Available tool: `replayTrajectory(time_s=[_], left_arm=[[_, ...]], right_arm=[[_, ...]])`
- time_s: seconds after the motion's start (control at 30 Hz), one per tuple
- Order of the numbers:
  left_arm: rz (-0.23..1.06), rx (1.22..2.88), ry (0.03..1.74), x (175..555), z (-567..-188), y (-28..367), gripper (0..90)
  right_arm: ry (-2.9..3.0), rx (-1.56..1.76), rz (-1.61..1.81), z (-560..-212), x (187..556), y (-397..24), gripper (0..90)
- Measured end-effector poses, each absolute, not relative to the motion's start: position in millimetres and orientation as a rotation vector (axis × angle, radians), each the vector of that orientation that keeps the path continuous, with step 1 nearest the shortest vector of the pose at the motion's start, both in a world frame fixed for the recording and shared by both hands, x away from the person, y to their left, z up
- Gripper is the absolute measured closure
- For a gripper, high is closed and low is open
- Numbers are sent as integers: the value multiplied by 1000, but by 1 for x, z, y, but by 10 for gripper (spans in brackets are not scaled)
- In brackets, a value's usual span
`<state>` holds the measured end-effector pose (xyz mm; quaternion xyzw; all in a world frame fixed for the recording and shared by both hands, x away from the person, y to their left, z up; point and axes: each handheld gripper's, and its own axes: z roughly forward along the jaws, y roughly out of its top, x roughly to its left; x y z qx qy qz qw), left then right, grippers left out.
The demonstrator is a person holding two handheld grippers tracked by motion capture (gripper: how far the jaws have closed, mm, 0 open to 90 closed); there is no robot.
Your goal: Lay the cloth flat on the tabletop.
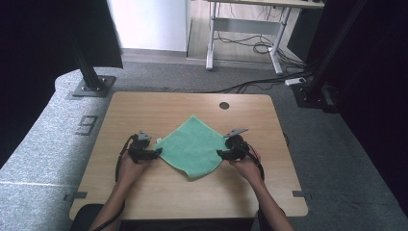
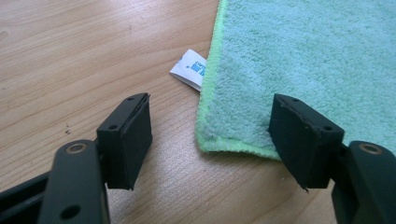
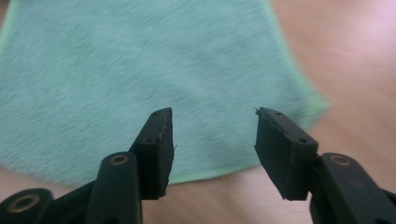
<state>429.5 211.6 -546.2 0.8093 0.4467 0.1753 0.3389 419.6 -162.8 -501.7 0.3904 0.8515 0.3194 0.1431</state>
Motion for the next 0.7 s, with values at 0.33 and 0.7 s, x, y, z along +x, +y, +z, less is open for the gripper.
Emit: replayTrajectory(time_s=[0.33, 0.7], left_arm=[[442, 2142, 1184, 424, -544, 210, 191], [405, 2191, 1147, 388, -543, 192, 162]], right_arm=[[2417, 1218, 798, -536, 407, -148, 216], [2345, 1286, 763, -537, 428, -167, 168]])
